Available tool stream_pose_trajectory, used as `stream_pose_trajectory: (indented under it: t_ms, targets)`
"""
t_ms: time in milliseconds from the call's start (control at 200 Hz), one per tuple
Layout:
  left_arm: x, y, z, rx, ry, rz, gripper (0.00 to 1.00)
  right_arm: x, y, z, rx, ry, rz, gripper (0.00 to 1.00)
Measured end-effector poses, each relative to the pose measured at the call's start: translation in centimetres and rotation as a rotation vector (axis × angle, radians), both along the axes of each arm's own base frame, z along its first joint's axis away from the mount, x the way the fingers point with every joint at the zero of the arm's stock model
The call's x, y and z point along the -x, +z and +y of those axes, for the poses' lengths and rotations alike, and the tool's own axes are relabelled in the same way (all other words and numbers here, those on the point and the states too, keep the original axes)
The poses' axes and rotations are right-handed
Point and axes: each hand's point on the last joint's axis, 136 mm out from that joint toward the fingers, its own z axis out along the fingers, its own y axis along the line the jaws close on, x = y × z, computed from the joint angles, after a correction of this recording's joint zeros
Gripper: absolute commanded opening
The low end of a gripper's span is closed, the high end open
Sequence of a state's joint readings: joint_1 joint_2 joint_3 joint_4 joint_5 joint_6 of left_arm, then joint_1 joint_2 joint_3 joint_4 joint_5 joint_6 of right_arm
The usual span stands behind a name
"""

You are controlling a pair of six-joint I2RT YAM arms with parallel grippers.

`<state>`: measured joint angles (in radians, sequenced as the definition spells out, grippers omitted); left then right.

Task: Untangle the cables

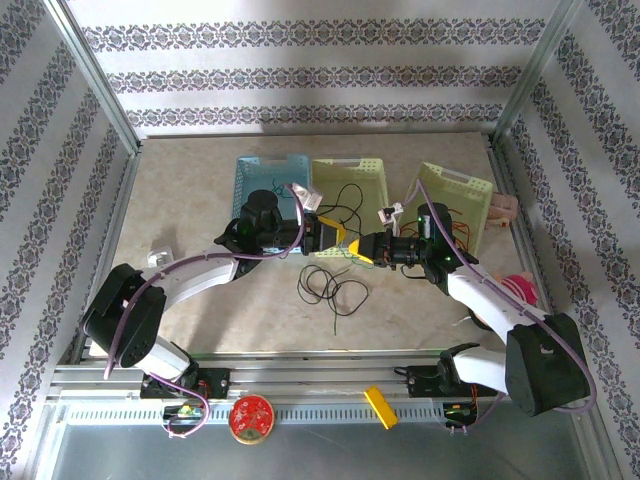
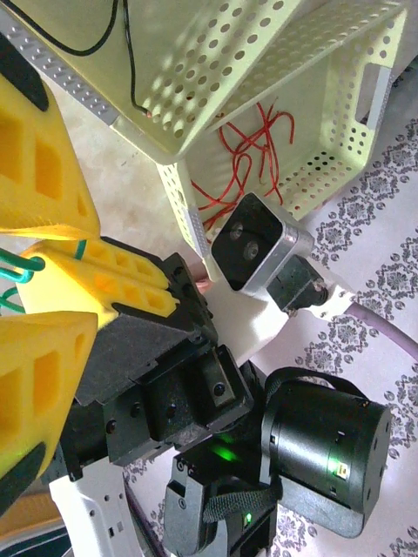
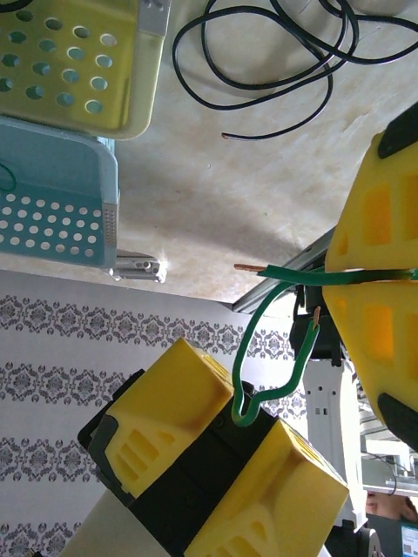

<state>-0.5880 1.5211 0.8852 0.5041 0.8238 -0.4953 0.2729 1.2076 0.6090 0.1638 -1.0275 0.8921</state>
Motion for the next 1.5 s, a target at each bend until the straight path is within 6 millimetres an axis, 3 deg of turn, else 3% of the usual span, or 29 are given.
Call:
stream_pose_trajectory:
  t_ms: [215, 345, 545, 884, 1089, 1259, 1469, 1499]
  targets:
    - [-0.2, -0.4, 0.0, -0.034, 0.002, -0.008, 0.0, 0.0, -0.1, 0.0, 0.001, -0.001, 0.007, 0.0]
    - [-0.7, -0.9, 0.2, -0.059, 0.036, -0.012, 0.0, 0.0, -0.1, -0.1, 0.0, -0.005, 0.013, 0.0]
    - [-2.8, -1.4, 2.0, -0.087, 0.256, -0.007, 0.0, -0.5, -0.1, -0.3, 0.005, -0.033, 0.013, 0.0]
    - [-4.9, 1.4, 3.4, 0.097, 0.434, 0.12, 0.0, -2.3, 0.7, -0.6, 0.127, -0.104, -0.089, 0.01]
    - [-4.6, 2.9, 2.9, 0.182, 0.405, 0.155, 0.0, -4.0, 0.5, -2.7, 0.248, -0.266, -0.14, 0.03]
    - [-5.6, 6.5, 4.4, 0.304, 0.41, 0.06, 0.0, -3.7, -3.7, -5.3, 0.388, -0.387, -0.013, 0.04]
    - [-3.7, 7.1, 2.9, 0.305, 0.303, 0.03, 0.0, -3.5, -5.5, -6.5, 0.419, -0.443, 0.061, 0.03]
    - [-3.7, 7.0, 2.9, 0.301, 0.301, 0.027, 0.05, -3.4, -5.5, -6.4, 0.417, -0.443, 0.064, 0.03]
